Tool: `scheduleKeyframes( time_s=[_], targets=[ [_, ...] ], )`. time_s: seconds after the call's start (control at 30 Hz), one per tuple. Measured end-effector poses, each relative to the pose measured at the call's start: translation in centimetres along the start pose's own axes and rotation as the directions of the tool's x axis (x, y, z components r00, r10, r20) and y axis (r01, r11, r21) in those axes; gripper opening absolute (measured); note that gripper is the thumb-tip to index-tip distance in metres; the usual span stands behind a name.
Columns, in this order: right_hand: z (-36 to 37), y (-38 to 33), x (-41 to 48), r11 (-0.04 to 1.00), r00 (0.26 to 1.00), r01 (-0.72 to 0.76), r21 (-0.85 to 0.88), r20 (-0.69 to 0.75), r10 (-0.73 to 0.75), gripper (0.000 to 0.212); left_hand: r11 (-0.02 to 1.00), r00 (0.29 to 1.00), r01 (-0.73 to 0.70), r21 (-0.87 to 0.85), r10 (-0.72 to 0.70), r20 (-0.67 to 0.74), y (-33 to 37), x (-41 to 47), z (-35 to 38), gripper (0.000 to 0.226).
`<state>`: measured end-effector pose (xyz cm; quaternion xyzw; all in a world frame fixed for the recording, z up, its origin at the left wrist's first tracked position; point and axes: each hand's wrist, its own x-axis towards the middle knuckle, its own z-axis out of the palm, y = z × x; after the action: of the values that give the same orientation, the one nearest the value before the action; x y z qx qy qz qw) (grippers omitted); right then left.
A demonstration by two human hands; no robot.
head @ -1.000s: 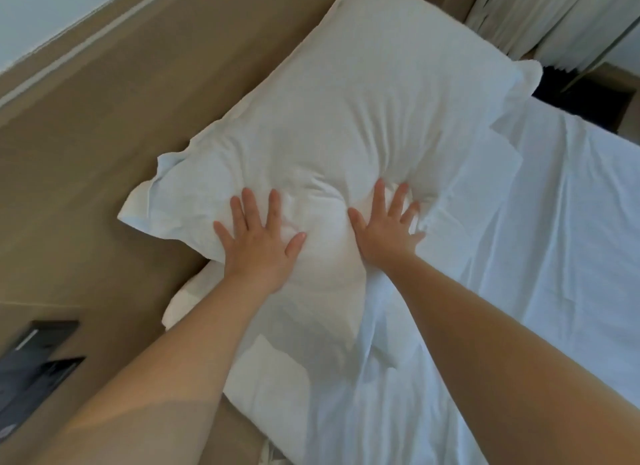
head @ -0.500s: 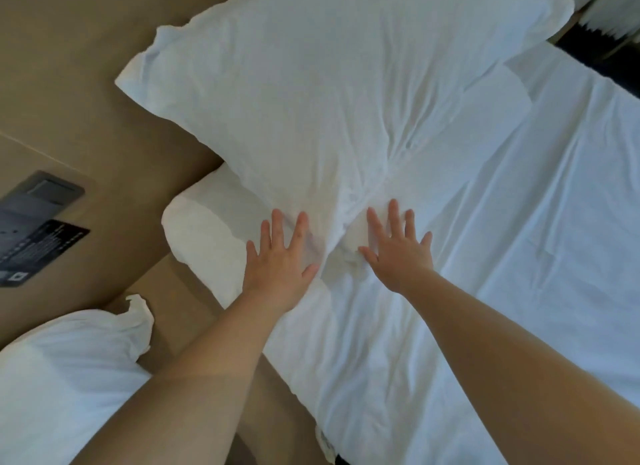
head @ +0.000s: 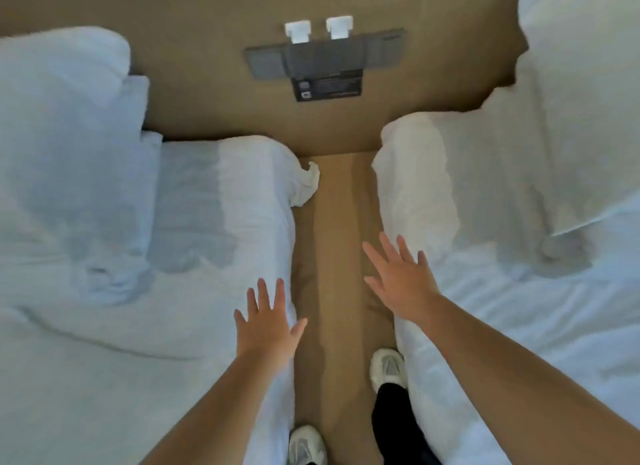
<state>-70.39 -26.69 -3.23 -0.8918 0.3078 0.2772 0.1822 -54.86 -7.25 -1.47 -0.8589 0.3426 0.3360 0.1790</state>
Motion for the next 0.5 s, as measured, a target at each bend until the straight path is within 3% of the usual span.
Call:
scheduleKeyframes(
  time_s=[0.17, 0.33, 0.4, 0.5],
  targets=[
    [2.8, -19.4, 2.2, 0.928, 0.940, 0.341, -0.146, 0.076, -0.334, 0.064, 0.940, 0.960, 0.281, -0.193, -0.276, 0.053, -17.2, -7.1, 8.8, 0.080],
    [9.3, -36.7, -0.2, 0.822, 0.823, 0.554, -0.133, 0.233, -0.518, 0.063, 0.770, 0.857, 0.506, -0.390, -0.498, 0.130, -29.4, -13.7, 19.2, 0.081],
    [12.7, -41.6, -0.8, 0.832, 0.809, 0.548, -0.081, 0.302, -0.504, 0.067, 0.647, 0.794, 0.586, -0.488, -0.577, 0.188, -32.6, -15.2, 23.3, 0.083],
    [17.1, -47.2, -0.4, 0.896, 0.833, 0.443, 0.025, 0.359, -0.422, 0.077, 0.324, 0.655, 0.675, -0.663, -0.676, 0.337, -36.5, -15.5, 28.9, 0.091]
  ],
)
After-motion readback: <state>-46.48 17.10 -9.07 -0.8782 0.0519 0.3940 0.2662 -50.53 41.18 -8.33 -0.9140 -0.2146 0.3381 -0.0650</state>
